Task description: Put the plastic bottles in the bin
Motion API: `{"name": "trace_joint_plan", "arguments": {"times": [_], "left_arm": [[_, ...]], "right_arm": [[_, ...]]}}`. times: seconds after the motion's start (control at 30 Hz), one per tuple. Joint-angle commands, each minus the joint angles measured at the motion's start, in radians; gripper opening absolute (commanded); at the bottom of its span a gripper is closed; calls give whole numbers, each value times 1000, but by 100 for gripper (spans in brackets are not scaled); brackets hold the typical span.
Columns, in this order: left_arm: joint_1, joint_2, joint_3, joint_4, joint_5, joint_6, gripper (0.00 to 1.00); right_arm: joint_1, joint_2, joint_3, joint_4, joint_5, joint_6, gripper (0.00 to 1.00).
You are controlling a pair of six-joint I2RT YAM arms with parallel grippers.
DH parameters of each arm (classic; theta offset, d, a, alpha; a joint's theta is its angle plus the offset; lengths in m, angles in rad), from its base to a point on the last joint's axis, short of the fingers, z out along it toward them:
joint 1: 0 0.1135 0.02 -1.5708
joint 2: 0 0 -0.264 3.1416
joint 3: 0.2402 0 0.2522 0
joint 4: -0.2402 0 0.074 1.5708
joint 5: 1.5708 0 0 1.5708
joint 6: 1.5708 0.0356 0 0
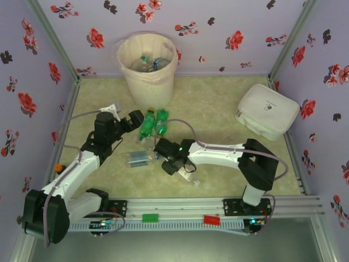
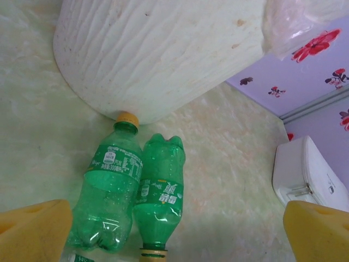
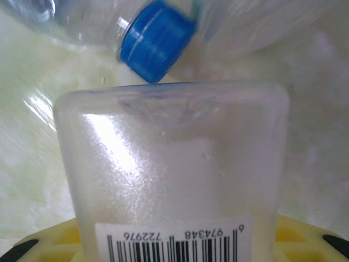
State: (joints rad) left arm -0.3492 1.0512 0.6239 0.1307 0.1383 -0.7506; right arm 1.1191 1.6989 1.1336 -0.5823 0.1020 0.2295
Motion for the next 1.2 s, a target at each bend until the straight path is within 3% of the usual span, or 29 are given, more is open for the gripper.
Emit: {"name": "trace_joint_plan", "arguments": {"times": [0.0,0.2,0.53,0.83,1.17], "left_arm": [[-29,-40,15,-10,-16,47,100],[-106,-31,31,40,-17,91,100],[-362,57,11,172,-19,116,100],[-526,266,108,239,48,173,100],[-547,450,234,256,108,201,99]], "right_arm": [[-88,-113,-32,124,-35,93,43],[-272,-231,-135,402,-86,297,42],[-458,-396,-300,692,-8,584,42],[-501,-502,-398,776,-45,689,42],[-505,-581,-451,790,-76,732,42]]}}
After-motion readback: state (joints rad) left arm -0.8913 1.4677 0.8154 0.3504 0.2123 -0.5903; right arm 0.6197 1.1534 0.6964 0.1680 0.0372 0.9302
